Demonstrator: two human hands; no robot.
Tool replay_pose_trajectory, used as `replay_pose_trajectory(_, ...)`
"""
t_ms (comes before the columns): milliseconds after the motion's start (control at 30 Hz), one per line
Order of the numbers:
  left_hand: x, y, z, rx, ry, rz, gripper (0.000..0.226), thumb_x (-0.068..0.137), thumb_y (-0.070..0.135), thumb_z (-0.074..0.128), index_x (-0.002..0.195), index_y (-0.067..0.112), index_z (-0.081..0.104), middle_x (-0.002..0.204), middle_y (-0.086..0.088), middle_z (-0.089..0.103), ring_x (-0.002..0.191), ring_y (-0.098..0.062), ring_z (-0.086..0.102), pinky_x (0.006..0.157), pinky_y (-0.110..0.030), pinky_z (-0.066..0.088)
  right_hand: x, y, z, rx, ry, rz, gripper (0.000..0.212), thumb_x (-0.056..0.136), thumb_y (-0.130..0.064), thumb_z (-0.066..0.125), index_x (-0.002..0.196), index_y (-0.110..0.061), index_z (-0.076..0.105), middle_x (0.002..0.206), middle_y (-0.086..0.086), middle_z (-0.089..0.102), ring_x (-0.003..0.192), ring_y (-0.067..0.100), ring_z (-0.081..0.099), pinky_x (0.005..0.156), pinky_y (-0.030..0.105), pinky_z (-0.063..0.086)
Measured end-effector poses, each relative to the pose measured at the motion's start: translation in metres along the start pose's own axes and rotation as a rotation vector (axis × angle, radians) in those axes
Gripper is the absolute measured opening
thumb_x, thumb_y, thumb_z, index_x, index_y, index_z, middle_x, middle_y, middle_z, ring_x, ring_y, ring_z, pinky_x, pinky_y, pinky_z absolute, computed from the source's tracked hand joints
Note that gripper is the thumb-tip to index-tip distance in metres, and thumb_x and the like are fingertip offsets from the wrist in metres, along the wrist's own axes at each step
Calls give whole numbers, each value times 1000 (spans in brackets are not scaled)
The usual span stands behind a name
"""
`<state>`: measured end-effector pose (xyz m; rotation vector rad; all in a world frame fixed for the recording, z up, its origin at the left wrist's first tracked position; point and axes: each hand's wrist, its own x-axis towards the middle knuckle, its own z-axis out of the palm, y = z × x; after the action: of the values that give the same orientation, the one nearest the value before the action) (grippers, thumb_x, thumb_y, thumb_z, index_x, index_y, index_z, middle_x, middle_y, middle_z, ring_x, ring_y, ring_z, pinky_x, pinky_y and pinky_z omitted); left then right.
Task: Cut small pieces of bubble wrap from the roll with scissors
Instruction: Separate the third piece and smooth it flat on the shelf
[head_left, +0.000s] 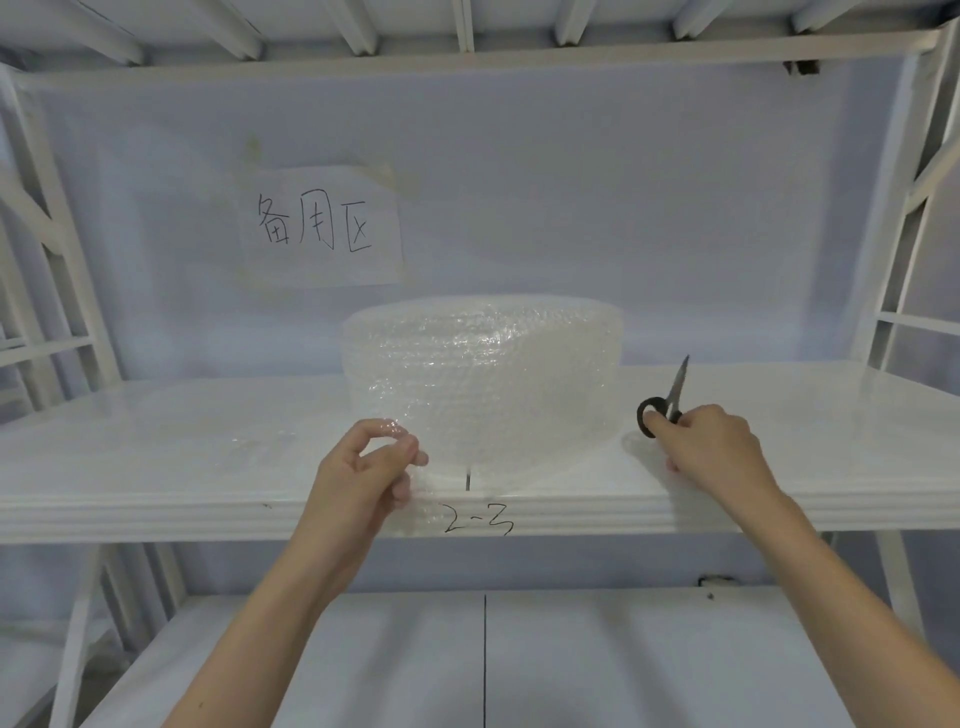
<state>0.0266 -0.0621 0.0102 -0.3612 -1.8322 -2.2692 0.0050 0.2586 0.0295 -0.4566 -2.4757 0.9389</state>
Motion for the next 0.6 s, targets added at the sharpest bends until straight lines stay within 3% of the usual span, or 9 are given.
replay_pose_trajectory(133,-2,2,4,43,8,31,12,90,14,67,82,21,64,72,-2,69,52,-15,44,60,-28,39,6,-3,7,-446,-45,-22,43,96,-45,38,76,-9,53,78,4,58,68,25,52,63,31,36)
replay_pose_trajectory(267,-3,6,5,57,15,71,11,87,18,69,78,25,69,74,-1,72,52,-16,46,60,-30,39,9,-2,19,-576,44,-85,39,99,-38,37,89,-9,61,102,10,53,73,28,48,63,32,35)
replay_pose_trajectory(333,-3,7,4,53,36,67,12,91,18,66,81,22,70,77,-2,74,53,-17,45,61,-32,39,7,1,26,-589,170,-159,39,98,-36,40,92,-5,63,103,13,50,72,27,44,58,31,35)
replay_pose_trajectory(400,-3,8,3,52,42,67,9,92,19,65,85,19,71,82,-3,77,53,-16,46,62,-31,41,-4,-2,29,-458,316,-276,33,96,-31,44,85,-4,61,94,12,51,71,27,44,55,32,37)
replay_pose_trajectory(467,-3,8,3,54,38,76,9,92,19,65,87,18,72,85,-4,78,55,-16,49,64,-31,44,-21,-18,29,-188,325,-397,28,94,-30,48,78,-9,59,86,7,53,72,27,50,60,34,42)
replay_pose_trajectory(533,-3,7,4,79,22,89,10,91,17,66,85,19,75,84,-1,77,59,-15,53,67,-30,45,-43,-43,29,144,172,-464,27,92,-29,55,73,-11,61,76,2,60,70,23,56,64,33,43)
replay_pose_trajectory(600,-3,7,7,112,-3,101,8,85,19,72,81,23,77,81,5,75,63,-11,56,70,-29,46,-69,-72,30,416,-86,-492,22,88,-30,62,76,-13,70,72,-1,68,69,15,60,69,34,49)
